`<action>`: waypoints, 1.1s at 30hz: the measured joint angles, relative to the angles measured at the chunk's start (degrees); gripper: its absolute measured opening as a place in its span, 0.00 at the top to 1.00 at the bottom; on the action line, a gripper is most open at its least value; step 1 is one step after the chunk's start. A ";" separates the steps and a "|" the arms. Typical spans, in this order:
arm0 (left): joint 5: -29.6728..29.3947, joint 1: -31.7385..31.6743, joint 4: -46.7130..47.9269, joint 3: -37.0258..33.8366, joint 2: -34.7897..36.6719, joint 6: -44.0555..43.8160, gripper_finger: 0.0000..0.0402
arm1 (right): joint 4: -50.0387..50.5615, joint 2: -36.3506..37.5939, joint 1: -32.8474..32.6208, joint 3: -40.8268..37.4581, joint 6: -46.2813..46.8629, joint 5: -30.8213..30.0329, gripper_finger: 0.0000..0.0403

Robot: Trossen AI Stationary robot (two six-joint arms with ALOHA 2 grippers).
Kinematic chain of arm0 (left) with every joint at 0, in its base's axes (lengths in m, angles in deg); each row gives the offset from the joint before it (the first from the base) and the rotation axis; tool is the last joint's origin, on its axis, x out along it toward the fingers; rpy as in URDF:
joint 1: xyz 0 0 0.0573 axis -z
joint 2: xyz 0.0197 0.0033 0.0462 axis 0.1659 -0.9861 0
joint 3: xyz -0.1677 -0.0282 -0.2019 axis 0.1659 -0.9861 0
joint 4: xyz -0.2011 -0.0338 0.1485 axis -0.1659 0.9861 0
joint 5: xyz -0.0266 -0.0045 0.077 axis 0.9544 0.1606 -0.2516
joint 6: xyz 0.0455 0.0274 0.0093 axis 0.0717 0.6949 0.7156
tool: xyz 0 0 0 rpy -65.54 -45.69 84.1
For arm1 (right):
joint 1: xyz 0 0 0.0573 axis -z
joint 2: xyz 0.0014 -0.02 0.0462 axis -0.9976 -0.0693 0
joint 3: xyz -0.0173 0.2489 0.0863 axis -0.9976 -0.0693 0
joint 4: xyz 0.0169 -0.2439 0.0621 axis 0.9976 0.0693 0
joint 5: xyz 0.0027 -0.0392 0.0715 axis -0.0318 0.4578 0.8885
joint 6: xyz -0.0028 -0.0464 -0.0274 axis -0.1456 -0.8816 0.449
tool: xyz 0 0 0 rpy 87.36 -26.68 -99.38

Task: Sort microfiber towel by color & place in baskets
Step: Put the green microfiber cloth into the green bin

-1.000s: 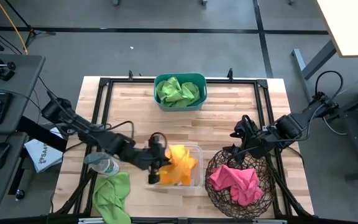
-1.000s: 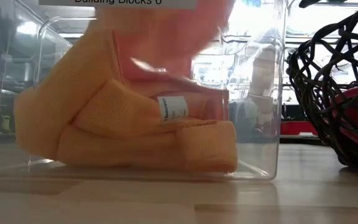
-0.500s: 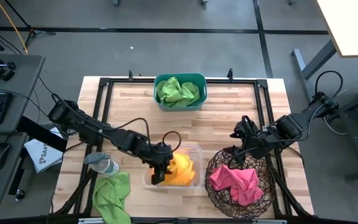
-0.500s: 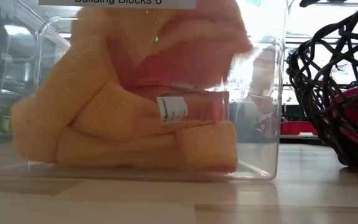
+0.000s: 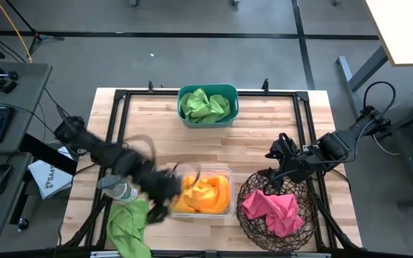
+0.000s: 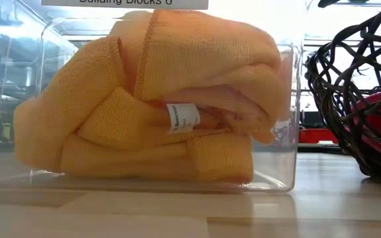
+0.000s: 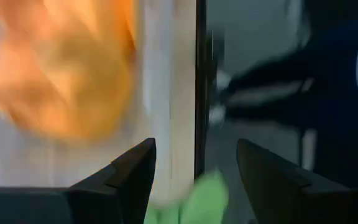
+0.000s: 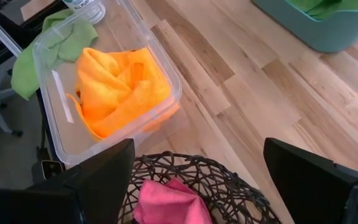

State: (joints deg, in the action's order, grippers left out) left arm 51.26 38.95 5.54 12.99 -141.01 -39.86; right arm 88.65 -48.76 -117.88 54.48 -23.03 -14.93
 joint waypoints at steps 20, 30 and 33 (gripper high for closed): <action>-8.14 33.30 1.59 -11.04 -17.30 -3.82 0.47 | 0.01 0.00 0.00 0.01 2.32 -1.26 0.12; -6.66 32.82 -9.00 -22.88 -15.87 -0.64 0.47 | 0.01 0.00 0.00 0.02 3.42 -2.30 0.12; -5.31 32.51 -10.99 -24.94 -15.91 1.20 0.48 | 0.01 0.00 0.00 0.02 3.76 -2.24 0.12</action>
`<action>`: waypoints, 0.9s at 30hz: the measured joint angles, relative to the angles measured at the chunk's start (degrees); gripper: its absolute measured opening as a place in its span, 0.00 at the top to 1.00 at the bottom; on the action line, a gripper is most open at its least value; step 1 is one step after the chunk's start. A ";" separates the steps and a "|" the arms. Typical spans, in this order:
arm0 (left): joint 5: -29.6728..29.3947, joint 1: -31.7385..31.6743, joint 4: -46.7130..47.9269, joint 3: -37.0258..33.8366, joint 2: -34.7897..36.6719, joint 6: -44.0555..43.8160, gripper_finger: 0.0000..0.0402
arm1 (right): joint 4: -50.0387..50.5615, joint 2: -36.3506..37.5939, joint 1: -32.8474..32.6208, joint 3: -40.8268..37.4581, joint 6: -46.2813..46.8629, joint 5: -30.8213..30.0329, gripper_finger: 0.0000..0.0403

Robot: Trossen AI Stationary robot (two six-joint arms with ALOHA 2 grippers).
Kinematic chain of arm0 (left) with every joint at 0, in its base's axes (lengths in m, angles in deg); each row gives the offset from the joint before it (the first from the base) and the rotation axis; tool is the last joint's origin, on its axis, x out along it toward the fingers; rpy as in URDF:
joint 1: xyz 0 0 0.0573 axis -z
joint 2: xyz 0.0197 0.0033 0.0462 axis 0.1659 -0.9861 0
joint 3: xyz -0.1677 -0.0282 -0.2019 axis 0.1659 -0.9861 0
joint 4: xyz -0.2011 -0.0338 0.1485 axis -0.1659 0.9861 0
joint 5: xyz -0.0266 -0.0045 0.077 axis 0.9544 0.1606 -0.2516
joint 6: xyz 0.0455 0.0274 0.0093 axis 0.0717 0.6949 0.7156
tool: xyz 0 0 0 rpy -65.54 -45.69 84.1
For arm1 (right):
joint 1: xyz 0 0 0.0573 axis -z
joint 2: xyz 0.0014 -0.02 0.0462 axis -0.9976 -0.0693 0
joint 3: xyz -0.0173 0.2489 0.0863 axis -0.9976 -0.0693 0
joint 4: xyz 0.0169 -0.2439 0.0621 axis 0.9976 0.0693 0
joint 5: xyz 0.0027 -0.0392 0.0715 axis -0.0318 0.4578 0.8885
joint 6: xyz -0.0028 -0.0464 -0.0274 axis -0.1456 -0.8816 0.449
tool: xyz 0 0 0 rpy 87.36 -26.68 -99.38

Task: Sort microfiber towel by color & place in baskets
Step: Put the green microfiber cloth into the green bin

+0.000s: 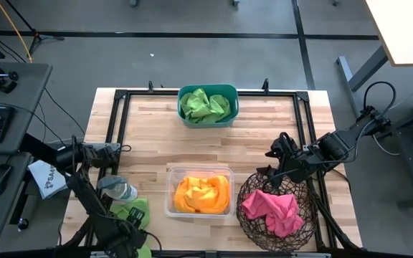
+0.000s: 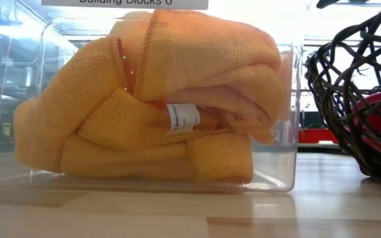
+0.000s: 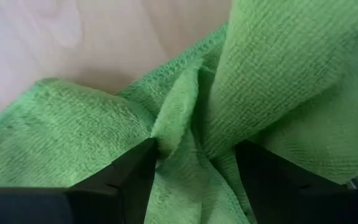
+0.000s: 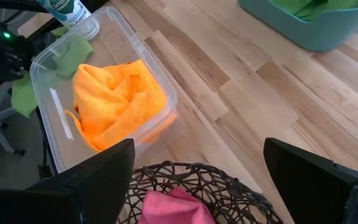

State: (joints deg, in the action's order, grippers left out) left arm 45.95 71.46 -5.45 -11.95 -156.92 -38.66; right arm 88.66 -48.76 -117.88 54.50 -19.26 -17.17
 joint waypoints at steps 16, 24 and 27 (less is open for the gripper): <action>7.92 -12.70 -3.66 3.72 21.36 -7.10 0.99 | 0.02 0.00 0.00 0.00 0.68 0.88 0.12; -10.77 -31.31 -0.96 19.68 34.19 7.05 1.00 | 0.09 0.00 0.00 0.00 0.94 0.58 0.12; -16.59 -42.17 -2.54 23.22 33.97 23.81 1.00 | 0.09 0.00 0.13 0.00 1.32 0.21 0.12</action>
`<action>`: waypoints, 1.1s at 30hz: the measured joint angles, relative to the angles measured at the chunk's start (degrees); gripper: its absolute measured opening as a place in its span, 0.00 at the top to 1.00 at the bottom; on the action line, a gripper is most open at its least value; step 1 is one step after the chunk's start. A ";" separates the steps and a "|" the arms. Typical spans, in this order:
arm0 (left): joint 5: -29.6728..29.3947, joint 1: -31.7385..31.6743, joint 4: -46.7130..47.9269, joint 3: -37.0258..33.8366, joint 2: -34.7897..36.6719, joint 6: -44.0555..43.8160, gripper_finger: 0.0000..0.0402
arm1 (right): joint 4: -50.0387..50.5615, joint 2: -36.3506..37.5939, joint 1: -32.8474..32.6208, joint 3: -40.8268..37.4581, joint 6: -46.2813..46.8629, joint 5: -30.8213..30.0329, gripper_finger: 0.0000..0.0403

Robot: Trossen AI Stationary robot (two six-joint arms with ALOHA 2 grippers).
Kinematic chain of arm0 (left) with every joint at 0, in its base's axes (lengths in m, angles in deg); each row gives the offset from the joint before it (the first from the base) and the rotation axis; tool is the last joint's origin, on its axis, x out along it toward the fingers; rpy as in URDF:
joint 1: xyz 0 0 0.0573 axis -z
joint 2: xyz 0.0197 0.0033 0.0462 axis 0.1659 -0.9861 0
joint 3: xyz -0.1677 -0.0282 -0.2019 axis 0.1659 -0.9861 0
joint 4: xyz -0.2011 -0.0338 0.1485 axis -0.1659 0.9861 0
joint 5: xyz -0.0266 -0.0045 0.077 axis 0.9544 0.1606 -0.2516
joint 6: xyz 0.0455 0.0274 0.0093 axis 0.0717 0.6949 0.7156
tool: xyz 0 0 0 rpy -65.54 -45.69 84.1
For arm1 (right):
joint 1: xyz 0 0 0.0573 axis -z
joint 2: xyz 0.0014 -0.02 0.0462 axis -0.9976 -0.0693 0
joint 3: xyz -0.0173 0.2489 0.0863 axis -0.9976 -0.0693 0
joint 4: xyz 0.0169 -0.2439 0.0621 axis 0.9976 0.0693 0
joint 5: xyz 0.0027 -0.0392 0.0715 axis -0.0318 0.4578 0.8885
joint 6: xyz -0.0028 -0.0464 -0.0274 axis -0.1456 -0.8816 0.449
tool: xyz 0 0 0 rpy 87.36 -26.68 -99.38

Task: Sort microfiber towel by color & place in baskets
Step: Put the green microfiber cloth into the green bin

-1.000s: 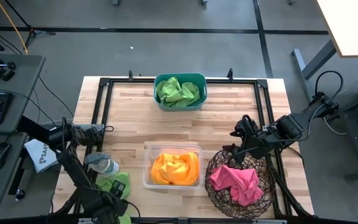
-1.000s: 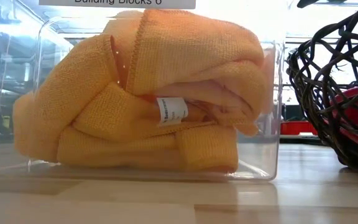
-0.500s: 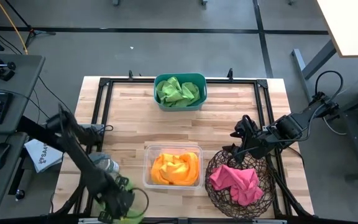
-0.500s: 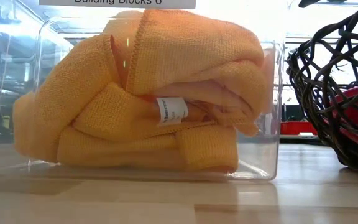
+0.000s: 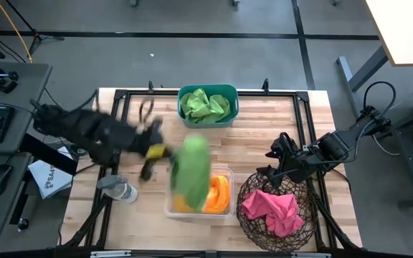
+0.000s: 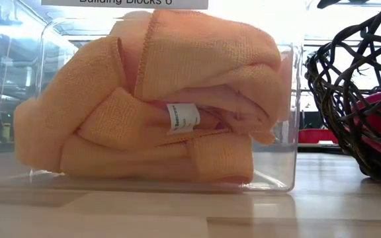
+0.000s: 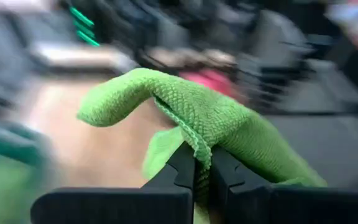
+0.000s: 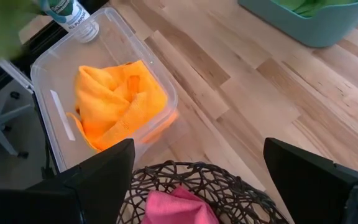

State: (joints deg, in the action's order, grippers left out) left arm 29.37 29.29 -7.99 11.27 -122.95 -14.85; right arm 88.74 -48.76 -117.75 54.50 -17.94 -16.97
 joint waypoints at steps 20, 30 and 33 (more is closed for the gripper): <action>13.95 -49.07 -33.26 -2.21 -23.34 25.10 1.00 | -0.97 -0.04 7.39 0.02 2.86 -5.49 0.12; 11.70 -48.99 -35.60 -17.87 -23.92 27.00 1.00 | -0.98 -0.04 7.39 0.02 7.31 -7.64 0.12; 9.64 -49.42 -36.70 -22.88 -21.48 28.20 1.00 | -1.01 -0.04 7.39 0.02 7.40 -8.99 0.12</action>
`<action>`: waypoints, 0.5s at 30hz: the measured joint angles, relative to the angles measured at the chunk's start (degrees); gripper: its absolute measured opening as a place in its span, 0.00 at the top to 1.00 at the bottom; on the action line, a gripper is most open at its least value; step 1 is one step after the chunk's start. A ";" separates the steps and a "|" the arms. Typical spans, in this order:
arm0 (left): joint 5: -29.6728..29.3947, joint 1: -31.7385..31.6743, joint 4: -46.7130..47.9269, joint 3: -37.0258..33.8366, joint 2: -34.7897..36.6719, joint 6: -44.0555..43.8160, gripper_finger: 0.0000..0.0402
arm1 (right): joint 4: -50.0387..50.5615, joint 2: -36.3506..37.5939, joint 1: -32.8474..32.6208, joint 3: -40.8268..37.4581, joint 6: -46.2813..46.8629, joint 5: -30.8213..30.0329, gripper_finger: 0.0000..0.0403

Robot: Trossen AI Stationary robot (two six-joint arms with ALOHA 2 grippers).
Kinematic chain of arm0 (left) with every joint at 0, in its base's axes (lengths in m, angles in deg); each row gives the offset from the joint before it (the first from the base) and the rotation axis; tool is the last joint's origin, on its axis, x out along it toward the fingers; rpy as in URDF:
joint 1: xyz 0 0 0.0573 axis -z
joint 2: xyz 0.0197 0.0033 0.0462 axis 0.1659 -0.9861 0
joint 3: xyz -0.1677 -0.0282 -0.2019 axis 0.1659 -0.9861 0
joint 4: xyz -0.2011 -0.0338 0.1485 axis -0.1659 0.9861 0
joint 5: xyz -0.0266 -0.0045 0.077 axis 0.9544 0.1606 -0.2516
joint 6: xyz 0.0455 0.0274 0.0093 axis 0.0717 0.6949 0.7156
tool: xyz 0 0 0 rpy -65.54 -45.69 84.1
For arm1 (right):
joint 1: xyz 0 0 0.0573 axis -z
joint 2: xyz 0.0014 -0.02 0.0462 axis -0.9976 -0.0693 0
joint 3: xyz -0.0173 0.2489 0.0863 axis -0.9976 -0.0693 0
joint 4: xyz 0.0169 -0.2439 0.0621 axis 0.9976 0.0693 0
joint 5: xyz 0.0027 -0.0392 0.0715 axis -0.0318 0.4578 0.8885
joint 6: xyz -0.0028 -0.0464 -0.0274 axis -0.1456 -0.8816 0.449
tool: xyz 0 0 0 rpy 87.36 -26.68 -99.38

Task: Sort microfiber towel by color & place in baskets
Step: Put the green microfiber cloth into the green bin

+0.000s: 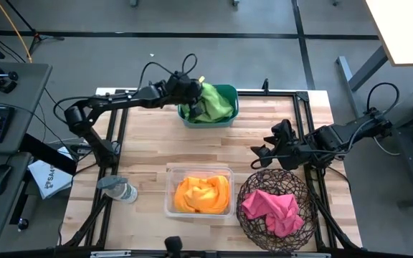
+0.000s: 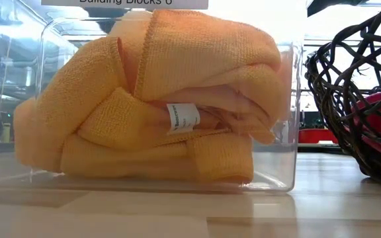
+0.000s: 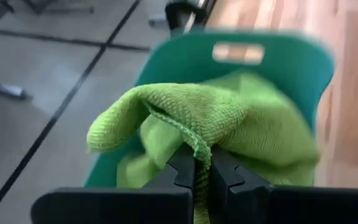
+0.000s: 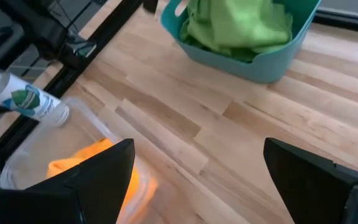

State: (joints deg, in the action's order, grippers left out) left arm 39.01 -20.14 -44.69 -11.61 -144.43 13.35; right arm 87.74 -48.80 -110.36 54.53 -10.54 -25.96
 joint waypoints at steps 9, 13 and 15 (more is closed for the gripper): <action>-0.69 -2.00 -0.27 -1.94 -1.14 -9.48 1.00 | -1.65 0.00 0.00 0.00 1.40 -2.46 0.12; -0.59 -1.23 4.23 3.44 -4.80 -11.96 1.00 | -2.15 0.00 0.98 0.00 1.41 -2.58 0.12; -0.63 -0.72 8.52 6.67 -7.73 -12.02 1.00 | -2.25 0.00 1.82 0.00 1.41 -2.39 0.12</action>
State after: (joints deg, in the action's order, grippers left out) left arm 38.38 -20.86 -36.16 -4.94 -152.16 1.32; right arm 85.49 -48.80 -108.54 54.53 -9.13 -28.35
